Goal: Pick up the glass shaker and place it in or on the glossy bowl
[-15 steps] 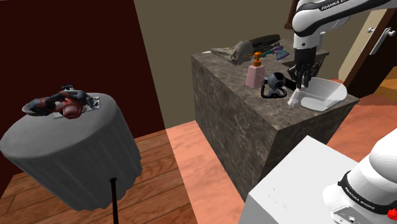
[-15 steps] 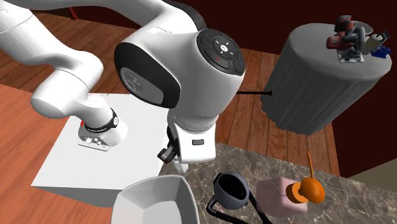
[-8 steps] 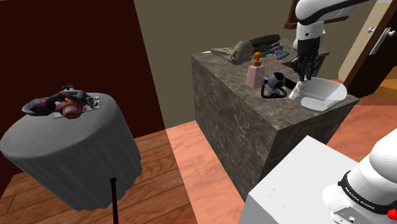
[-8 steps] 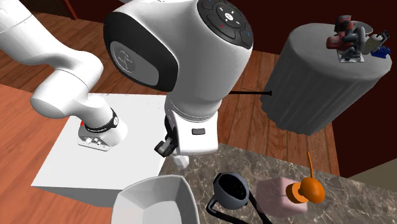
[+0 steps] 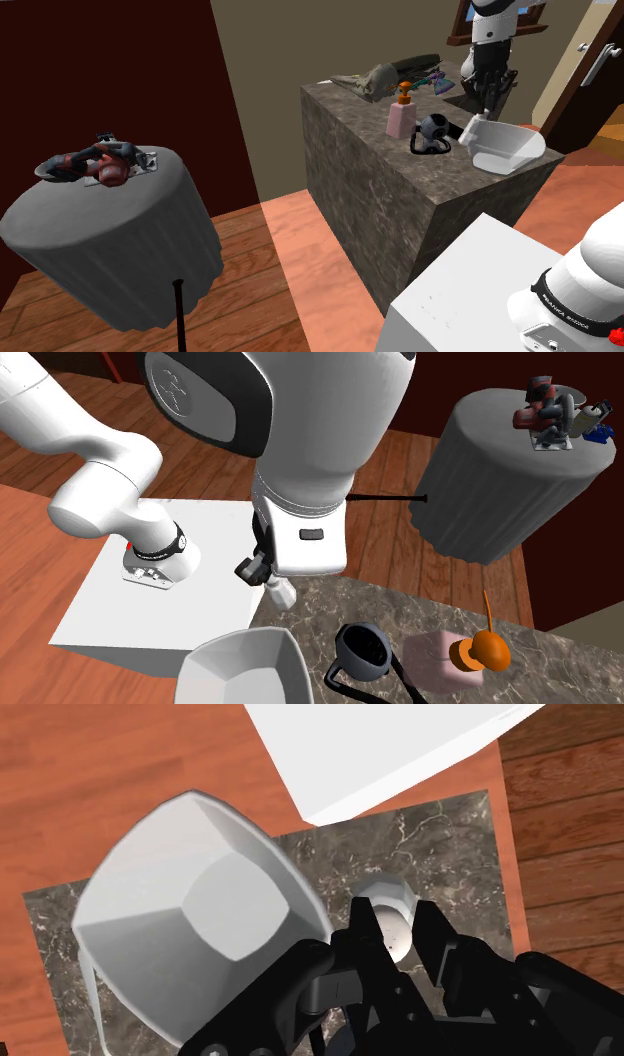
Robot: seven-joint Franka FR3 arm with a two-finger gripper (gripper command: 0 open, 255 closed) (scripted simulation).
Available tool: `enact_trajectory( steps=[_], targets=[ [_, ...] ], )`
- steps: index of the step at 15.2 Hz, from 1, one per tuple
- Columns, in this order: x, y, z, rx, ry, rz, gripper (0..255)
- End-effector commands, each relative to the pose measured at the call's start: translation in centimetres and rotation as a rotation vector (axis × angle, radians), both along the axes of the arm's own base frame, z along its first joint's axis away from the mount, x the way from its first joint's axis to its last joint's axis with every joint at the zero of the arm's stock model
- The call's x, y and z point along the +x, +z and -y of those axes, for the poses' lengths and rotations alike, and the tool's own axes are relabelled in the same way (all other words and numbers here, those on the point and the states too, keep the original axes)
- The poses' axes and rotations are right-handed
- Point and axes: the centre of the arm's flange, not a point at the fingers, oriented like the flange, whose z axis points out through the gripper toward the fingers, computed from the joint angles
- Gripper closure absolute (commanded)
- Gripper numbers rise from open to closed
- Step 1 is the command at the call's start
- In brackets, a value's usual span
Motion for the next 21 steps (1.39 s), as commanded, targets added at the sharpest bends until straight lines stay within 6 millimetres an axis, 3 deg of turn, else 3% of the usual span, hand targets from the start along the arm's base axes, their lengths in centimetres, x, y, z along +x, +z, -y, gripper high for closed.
enact_trajectory(
  steps=[1, 5, 17, 18, 21],
  targets=[
    [0.0, 1.1, -0.1, 0.0, 0.0, 0.0, 255],
    [0.0, 3.0, -0.1, 0.0, 0.0, 0.0, 255],
    [-3.8, 6.9, 14.8, 0.0, 0.0, 0.0, 255],
    [-4.1, 7.2, 15.7, 0.0, 0.0, 0.0, 255],
    [-4.1, 5.6, 15.7, 0.0, 0.0, 0.0, 255]
  ],
)
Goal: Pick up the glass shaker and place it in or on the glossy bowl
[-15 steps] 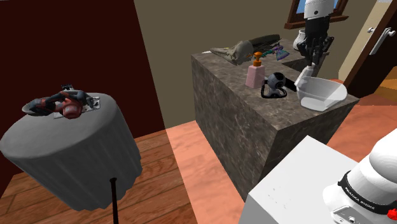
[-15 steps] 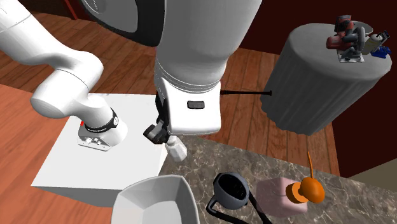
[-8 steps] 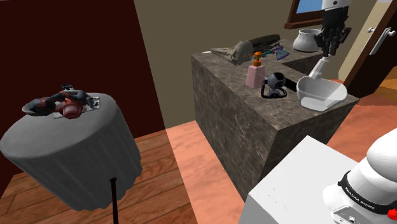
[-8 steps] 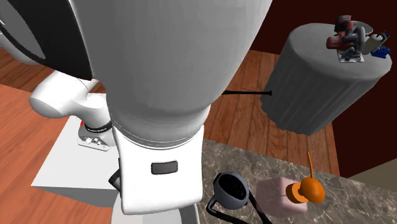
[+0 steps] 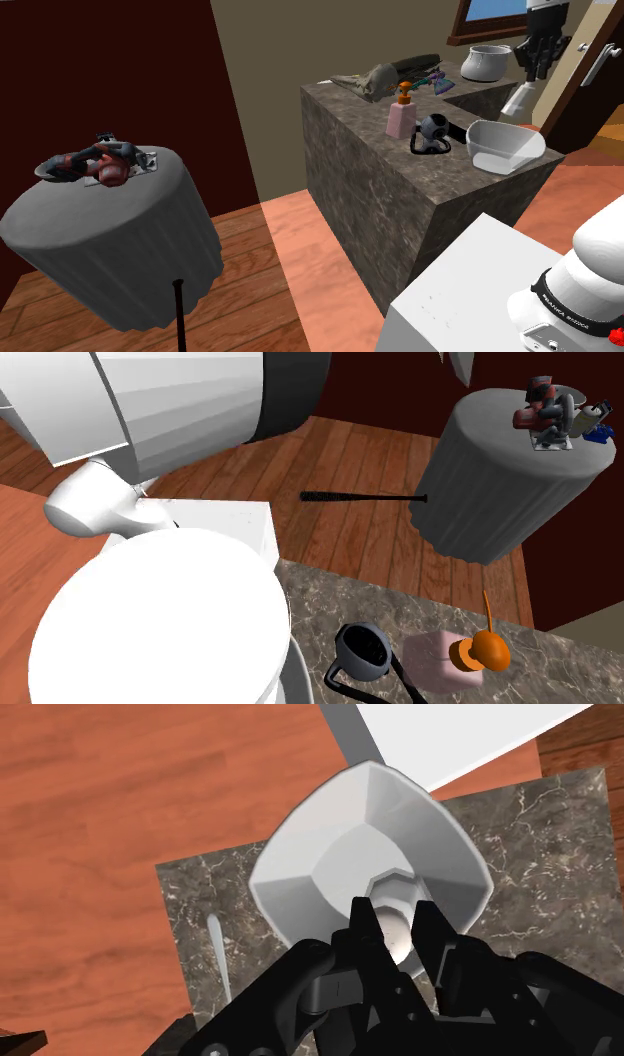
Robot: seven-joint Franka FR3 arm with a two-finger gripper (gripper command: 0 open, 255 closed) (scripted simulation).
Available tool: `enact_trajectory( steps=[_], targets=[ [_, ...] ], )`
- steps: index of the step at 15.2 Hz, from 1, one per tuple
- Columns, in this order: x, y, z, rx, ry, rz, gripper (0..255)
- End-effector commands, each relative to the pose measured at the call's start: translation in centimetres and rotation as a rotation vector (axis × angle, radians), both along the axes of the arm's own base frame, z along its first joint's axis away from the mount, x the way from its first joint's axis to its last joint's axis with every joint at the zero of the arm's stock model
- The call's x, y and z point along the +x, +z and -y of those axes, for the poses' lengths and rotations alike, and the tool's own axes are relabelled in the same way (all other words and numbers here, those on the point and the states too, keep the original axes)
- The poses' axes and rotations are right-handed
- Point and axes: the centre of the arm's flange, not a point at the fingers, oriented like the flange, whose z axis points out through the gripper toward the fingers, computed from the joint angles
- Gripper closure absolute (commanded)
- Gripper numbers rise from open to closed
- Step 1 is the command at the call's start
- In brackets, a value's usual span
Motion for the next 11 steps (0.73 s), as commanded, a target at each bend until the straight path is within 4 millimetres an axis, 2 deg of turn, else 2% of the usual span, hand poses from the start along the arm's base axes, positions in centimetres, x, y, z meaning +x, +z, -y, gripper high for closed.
enact_trajectory(
  steps=[1, 11],
  targets=[
    [0.0, -0.9, 0.1, 0.0, 0.001, 0.0, 255],
    [0.0, -6.2, 0.1, 0.0, 0.001, 0.0, 255]
  ],
)
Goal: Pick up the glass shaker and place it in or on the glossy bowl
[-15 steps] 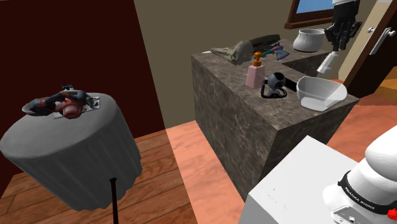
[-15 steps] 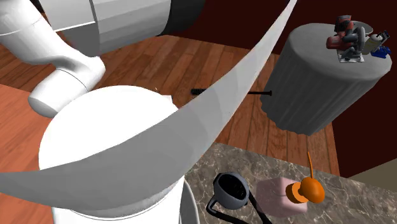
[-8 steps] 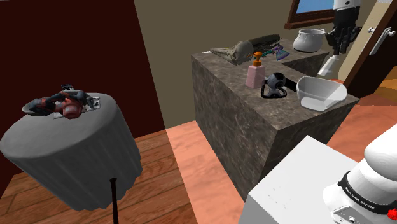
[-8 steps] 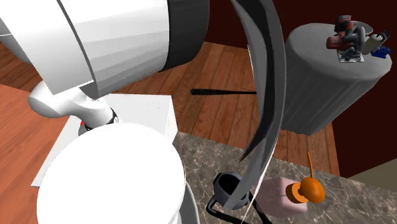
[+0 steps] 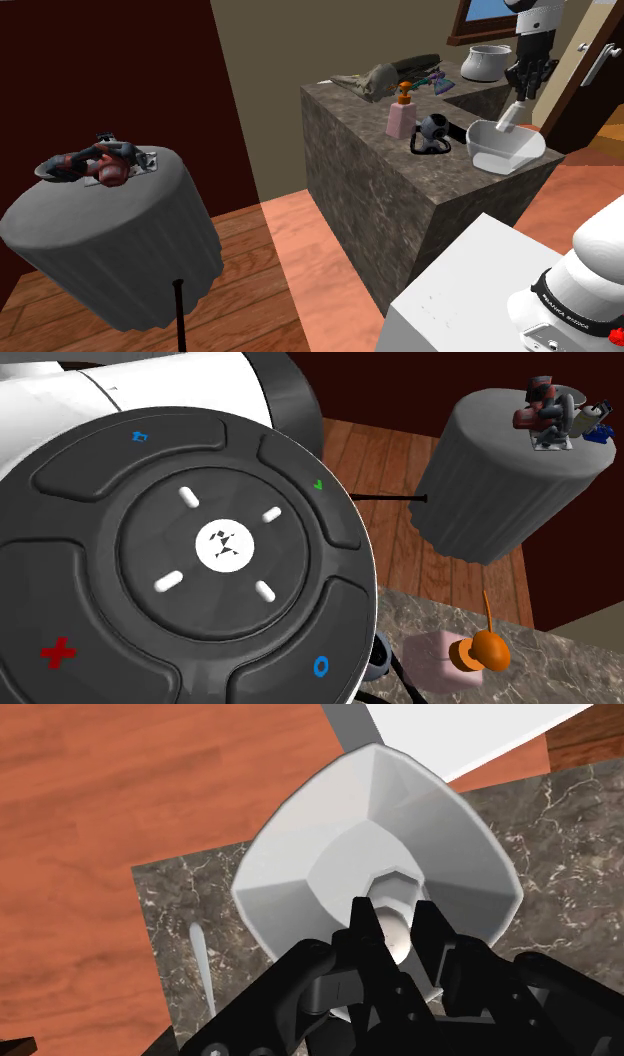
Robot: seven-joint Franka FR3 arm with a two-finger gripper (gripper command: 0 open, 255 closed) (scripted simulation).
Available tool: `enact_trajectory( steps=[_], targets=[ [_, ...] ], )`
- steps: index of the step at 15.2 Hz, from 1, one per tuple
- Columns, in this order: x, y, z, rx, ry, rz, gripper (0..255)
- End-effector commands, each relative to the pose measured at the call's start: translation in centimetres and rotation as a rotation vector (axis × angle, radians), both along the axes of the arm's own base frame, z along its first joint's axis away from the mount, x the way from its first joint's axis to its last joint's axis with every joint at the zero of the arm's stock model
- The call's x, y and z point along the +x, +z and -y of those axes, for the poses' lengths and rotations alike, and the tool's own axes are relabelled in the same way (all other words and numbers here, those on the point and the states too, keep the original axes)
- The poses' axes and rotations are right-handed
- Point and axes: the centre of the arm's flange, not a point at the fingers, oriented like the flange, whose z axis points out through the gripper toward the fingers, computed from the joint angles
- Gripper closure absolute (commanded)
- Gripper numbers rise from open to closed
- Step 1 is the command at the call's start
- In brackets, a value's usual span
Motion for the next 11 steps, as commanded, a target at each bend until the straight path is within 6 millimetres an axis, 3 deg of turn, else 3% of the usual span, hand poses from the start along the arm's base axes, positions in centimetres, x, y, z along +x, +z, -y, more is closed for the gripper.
enact_trajectory(
  steps=[1, 7, 11],
  targets=[
    [-0.1, -1.1, 0.0, 0.0, 0.0, 0.0, 255],
    [-0.1, -4.4, 0.0, 0.0, 0.0, 0.0, 255],
    [-0.1, -4.4, 0.0, 0.0, 0.0, 0.0, 255]
  ],
)
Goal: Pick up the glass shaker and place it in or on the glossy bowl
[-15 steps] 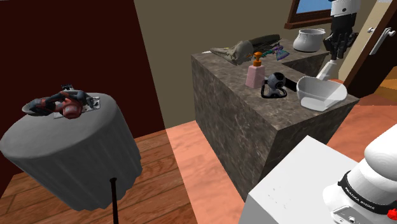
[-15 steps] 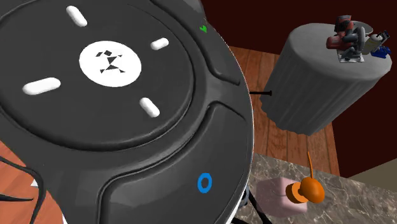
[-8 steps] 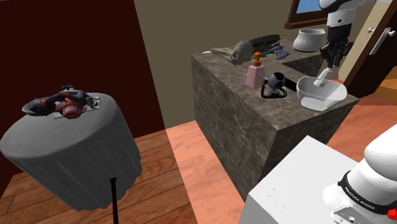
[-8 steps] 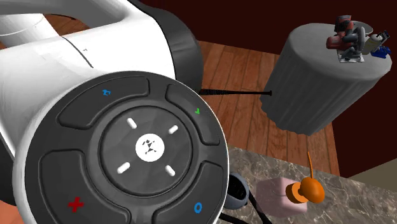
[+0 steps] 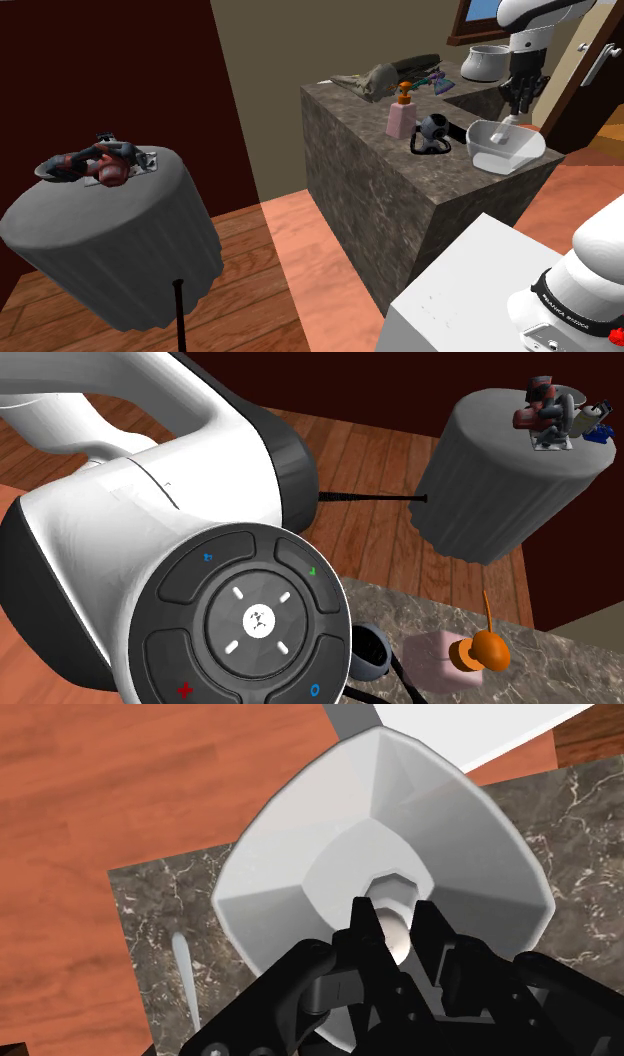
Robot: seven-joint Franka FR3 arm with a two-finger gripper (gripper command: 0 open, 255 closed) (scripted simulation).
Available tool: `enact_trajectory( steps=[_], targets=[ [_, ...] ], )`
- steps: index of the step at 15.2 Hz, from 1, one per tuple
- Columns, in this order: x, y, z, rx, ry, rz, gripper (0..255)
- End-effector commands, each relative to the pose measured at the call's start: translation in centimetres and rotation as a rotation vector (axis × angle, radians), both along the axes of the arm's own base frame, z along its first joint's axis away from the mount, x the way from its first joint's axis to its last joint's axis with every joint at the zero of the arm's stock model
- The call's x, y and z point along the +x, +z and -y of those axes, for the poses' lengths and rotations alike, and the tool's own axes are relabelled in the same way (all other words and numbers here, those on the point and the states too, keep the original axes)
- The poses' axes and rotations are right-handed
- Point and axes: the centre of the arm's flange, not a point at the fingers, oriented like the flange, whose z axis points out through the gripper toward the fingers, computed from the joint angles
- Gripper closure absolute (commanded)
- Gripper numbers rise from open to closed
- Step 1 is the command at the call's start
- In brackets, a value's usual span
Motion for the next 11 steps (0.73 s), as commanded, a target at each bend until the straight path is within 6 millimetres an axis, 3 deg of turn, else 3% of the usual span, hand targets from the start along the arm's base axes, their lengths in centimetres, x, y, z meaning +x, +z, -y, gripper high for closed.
enact_trajectory(
  steps=[1, 4, 5, 10, 11],
  targets=[
    [0.0, 0.0, 0.0, 0.0, 0.0, 0.0, 255],
    [0.0, 0.0, 0.0, 0.0, 0.0, 0.0, 255],
    [0.0, 0.0, 0.0, 0.0, 0.0, 0.0, 0],
    [0.0, 0.0, 0.0, 0.0, 0.0, 0.0, 0],
    [0.4, 1.2, 0.0, 0.0, 0.0, 0.0, 0]
  ],
)
